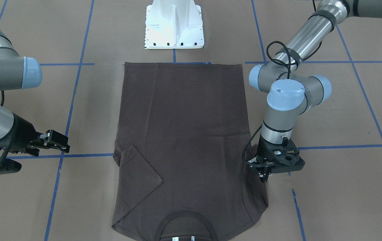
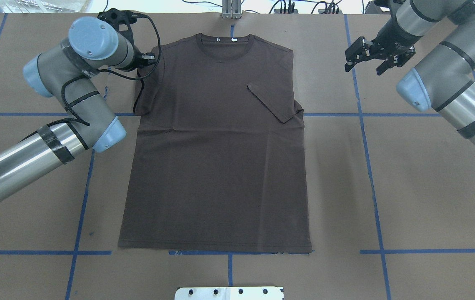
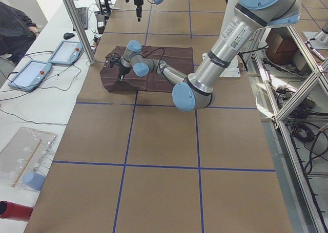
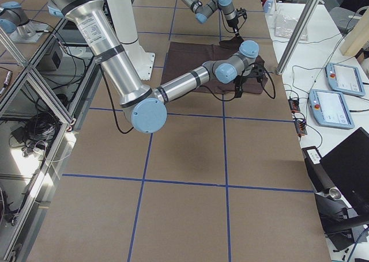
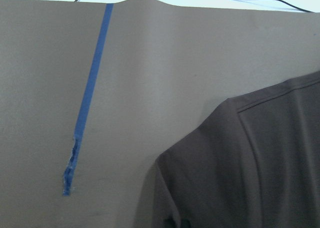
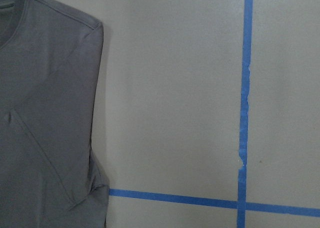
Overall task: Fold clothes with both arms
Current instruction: 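Grasp the sleeve with the left gripper and fold it onto the shirt body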
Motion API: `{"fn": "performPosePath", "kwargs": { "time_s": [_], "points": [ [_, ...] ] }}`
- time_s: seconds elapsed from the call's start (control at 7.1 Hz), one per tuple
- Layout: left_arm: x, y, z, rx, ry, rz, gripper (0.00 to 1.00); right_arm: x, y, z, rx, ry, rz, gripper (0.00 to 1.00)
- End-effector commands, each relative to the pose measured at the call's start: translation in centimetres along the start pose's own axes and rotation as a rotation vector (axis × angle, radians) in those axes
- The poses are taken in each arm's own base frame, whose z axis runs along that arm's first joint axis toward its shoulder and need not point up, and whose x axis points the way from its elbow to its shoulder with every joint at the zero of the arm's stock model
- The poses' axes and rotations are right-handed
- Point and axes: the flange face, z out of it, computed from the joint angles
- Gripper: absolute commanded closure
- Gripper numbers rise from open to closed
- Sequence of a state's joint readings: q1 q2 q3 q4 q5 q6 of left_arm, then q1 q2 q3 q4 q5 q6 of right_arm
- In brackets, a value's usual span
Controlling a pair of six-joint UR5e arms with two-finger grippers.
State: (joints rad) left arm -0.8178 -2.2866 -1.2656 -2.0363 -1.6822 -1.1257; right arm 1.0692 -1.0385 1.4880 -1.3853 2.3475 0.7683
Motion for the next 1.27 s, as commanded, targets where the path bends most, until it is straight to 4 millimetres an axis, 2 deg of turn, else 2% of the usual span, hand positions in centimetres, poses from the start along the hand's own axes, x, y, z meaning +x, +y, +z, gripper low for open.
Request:
{"fn": "performPosePath", "kwargs": {
  "time_s": [0.0, 0.14, 0.42, 0.7, 0.99, 1.13],
  "points": [
    [5.3, 2.5, -0.9, -0.037, 0.022, -0.073, 1.00, 0.0, 0.1, 0.1, -0.001, 0.000, 0.001, 0.00],
    [7.7, 4.3, -1.2, -0.055, 0.045, -0.096, 1.00, 0.1, 0.1, 0.2, -0.001, 0.000, 0.001, 0.00],
    [10.7, 7.0, -1.6, -0.082, 0.077, -0.121, 1.00, 0.1, 0.1, 0.1, 0.000, -0.001, 0.003, 0.00],
    [11.5, 7.4, -1.1, -0.090, 0.076, -0.126, 1.00, 0.0, 0.1, 0.1, 0.001, -0.001, 0.003, 0.00],
    [11.4, 7.4, -0.9, -0.090, 0.075, -0.115, 1.00, -0.1, 0.1, 0.3, -0.002, -0.001, 0.001, 0.00],
    [11.4, 7.4, -1.1, -0.082, 0.099, -0.111, 0.01, -0.2, 0.1, 0.2, -0.001, -0.002, 0.000, 0.00]
  ]
}}
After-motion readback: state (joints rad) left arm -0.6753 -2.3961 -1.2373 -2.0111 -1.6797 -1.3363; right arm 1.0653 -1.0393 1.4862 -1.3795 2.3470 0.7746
